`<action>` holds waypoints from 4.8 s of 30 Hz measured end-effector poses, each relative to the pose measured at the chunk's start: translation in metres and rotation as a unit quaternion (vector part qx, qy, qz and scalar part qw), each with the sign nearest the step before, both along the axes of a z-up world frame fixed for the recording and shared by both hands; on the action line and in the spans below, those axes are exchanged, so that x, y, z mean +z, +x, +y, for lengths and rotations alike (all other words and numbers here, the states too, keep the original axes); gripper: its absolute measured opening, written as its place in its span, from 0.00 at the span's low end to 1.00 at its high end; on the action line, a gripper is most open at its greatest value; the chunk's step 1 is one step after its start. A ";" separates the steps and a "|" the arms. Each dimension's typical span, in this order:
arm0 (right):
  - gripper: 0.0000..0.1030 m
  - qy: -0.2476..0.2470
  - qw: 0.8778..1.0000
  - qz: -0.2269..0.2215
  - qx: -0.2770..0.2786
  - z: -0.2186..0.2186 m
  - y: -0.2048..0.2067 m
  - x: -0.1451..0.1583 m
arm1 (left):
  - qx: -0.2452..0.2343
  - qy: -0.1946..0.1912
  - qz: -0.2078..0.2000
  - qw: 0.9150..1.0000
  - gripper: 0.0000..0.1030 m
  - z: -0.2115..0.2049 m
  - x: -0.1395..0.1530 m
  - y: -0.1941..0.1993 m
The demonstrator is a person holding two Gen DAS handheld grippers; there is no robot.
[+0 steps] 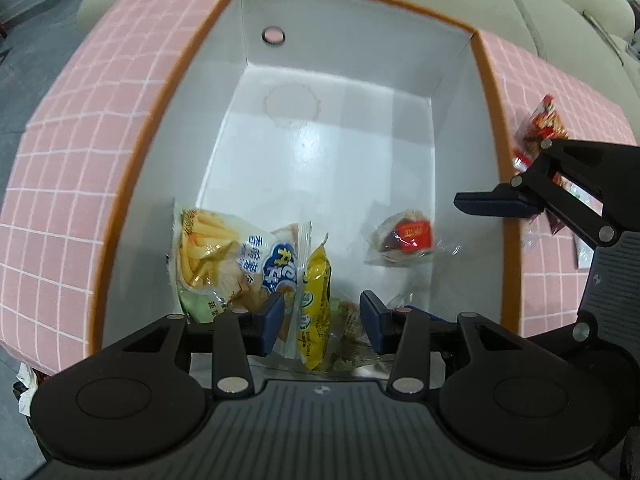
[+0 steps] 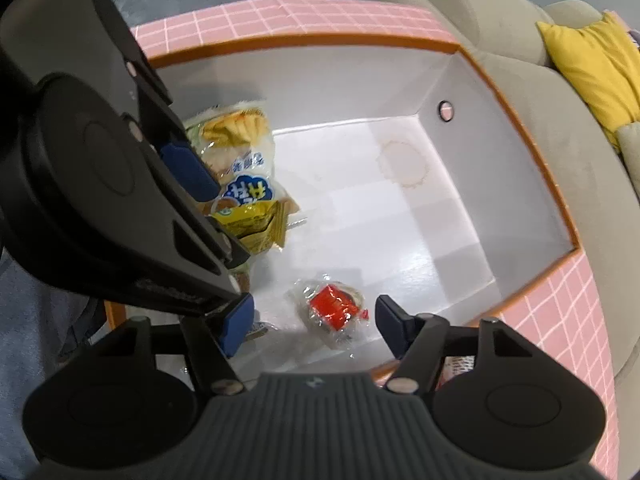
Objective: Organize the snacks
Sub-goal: 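Lower both snacks into the orange box and open both tools, then withdraw both tools from the box back to the snack pile, then grasp the yogurt hawthorn-ball packet with the left tool while the right tool grasps the white milk-stick packet, then carry both packets over the orange box, lower them in and open both tools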
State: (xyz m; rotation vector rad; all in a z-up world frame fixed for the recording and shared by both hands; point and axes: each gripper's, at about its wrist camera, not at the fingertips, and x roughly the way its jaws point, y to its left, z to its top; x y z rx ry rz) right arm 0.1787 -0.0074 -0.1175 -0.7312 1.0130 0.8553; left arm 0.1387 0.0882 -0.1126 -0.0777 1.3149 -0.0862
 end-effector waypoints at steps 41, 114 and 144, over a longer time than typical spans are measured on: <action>0.67 0.161 0.911 -0.078 -0.371 -0.232 -0.101 -0.019 | -0.120 -0.067 -0.142 0.980 0.53 -0.174 0.042 -0.068; 0.70 0.120 0.903 -0.014 -0.411 -0.263 -0.084 -0.088 | -0.157 0.013 -0.018 0.987 0.79 -0.202 -0.072 -0.019; 0.47 0.149 0.902 -0.046 -0.403 -0.238 -0.102 -0.044 | -0.090 0.011 -0.070 0.993 0.61 -0.186 -0.013 -0.040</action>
